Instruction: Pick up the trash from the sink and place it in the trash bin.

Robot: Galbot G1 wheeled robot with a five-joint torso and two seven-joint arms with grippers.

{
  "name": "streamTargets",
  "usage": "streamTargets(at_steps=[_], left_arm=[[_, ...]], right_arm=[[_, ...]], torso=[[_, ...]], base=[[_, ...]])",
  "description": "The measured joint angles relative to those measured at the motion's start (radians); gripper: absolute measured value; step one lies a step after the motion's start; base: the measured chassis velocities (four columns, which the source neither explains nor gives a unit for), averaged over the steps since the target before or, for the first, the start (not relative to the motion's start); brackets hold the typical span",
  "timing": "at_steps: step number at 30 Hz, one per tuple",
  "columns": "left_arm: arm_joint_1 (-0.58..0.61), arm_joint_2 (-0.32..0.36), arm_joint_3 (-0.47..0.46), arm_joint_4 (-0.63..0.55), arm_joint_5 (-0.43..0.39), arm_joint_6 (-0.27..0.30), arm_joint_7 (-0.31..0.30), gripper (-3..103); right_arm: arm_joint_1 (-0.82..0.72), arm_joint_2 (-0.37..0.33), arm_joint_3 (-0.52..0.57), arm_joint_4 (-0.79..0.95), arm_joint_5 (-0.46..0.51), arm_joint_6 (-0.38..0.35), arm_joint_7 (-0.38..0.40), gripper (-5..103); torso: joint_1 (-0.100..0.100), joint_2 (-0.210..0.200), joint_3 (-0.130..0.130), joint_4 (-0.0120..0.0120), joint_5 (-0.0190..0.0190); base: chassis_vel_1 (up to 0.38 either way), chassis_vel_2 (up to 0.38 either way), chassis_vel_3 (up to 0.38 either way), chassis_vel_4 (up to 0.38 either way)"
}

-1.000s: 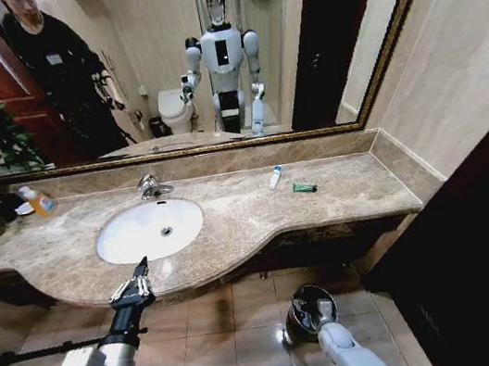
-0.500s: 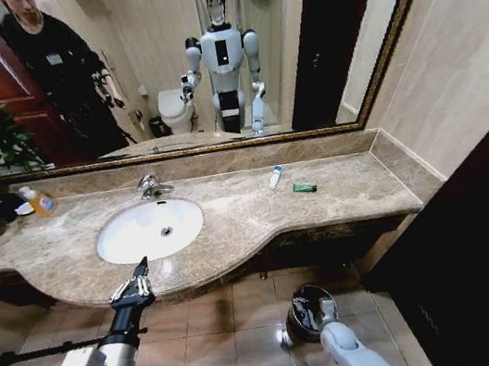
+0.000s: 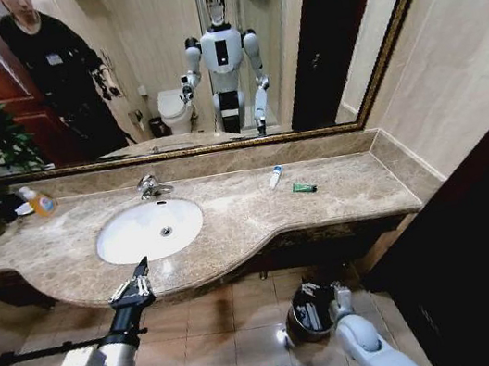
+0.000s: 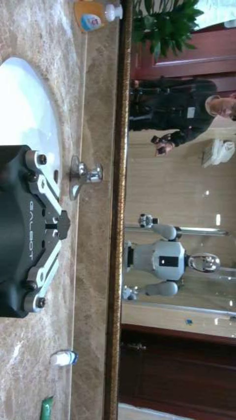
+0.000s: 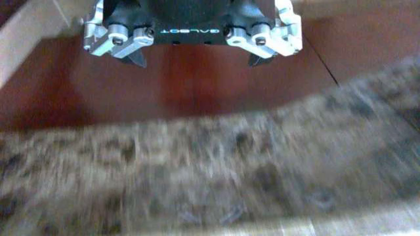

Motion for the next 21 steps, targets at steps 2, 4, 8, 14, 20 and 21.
streamTargets(at_steps=[2, 4, 8, 14, 20, 21], left_arm=[[0.0, 0.0, 0.0, 0.0, 0.0, 0.0, 0.0, 0], [0.0, 0.0, 0.0, 0.0, 0.0, 0.0, 0.0, 0], [0.0, 0.0, 0.0, 0.0, 0.0, 0.0, 0.0, 0], [0.0, 0.0, 0.0, 0.0, 0.0, 0.0, 0.0, 0], [0.0, 0.0, 0.0, 0.0, 0.0, 0.0, 0.0, 0], [0.0, 0.0, 0.0, 0.0, 0.0, 0.0, 0.0, 0]], right_arm=[[-0.011, -0.008, 0.008, 0.054, -0.016, -0.008, 0.002, 100], [-0.015, -0.012, 0.01, 0.08, -0.029, -0.01, 0.002, 100], [-0.013, -0.023, 0.019, 0.188, -0.049, -0.04, 0.0, 100], [0.058, -0.052, 0.014, 0.263, -0.049, -0.07, 0.022, 100], [0.164, -0.092, 0.017, 0.258, -0.024, -0.097, 0.002, 100], [0.203, -0.103, 0.011, 0.229, -0.022, -0.098, -0.006, 100]], torso=[[0.0, 0.0, 0.0, 0.0001, 0.0], [0.0, 0.0, 0.0, 0.0001, 0.0001], [0.0, 0.0, 0.0, 0.0, 0.0], [0.0, 0.0, 0.0, 0.0001, 0.0], [0.0, 0.0, 0.0, 0.0, 0.0], [0.0, 0.0, 0.0, 0.0, 0.0]], base=[[0.0, 0.0, 0.0, 0.0], [0.0, 0.0, 0.0, 0.0], [0.0, 0.0, 0.0, 0.0], [0.0, 0.0, 0.0, 0.0], [0.0, 0.0, 0.0, 0.0], [0.0, 0.0, 0.0, 0.0]])
